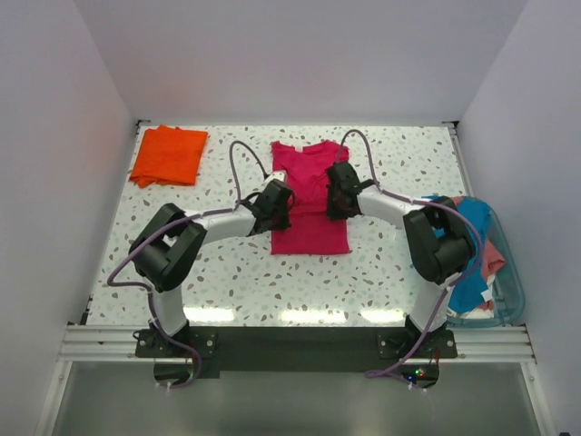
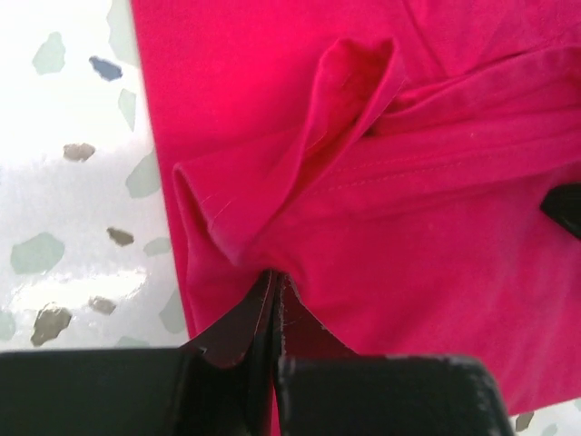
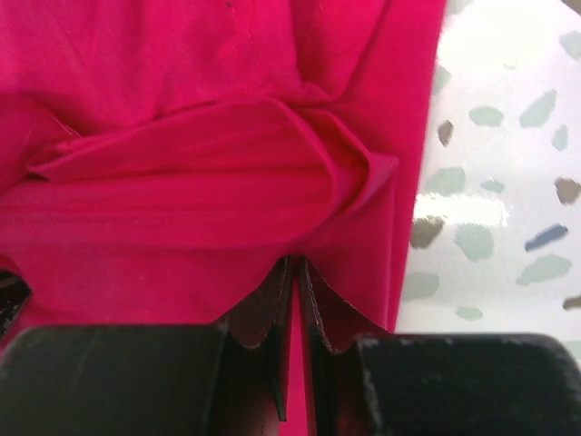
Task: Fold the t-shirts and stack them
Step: Fold the tshirt
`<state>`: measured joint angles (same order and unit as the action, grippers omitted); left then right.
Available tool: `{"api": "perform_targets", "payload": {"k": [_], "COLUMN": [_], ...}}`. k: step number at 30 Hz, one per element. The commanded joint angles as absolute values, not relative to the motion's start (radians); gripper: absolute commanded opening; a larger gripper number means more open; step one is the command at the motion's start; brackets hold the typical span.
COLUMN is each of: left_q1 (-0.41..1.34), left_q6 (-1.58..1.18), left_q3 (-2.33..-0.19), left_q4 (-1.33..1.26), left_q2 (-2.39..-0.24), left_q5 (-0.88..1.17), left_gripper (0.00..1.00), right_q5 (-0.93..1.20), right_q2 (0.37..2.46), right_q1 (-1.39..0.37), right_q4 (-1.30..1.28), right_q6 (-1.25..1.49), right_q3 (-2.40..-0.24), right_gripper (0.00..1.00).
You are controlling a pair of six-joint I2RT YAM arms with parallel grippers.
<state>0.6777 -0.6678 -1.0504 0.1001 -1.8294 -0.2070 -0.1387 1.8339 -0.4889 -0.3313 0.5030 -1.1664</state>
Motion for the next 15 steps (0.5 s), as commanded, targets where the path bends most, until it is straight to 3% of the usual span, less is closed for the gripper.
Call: {"api": "perform_targets", "payload": {"k": [1,15], "left_q1": [0.667,0.568], "left_q6": [-0.644,-0.584], "left_q3": [-1.143,-1.350], "left_q4": [0.109,0.132], "left_q2": [-1.859,-1.985], "left_q5": [-0.222,-0.201], "left_gripper": [0.05,0.20], "right_q5": [-0.163,-0.123], "right_q2": [1.876,1.993], "right_q1": [-0.486,-0.410], "right_q4": [-0.331,-0.357], "right_q6": [0.480,0.494], "right_q3": [-1.265,-1.414], "right_gripper": [0.11,0.11]}}
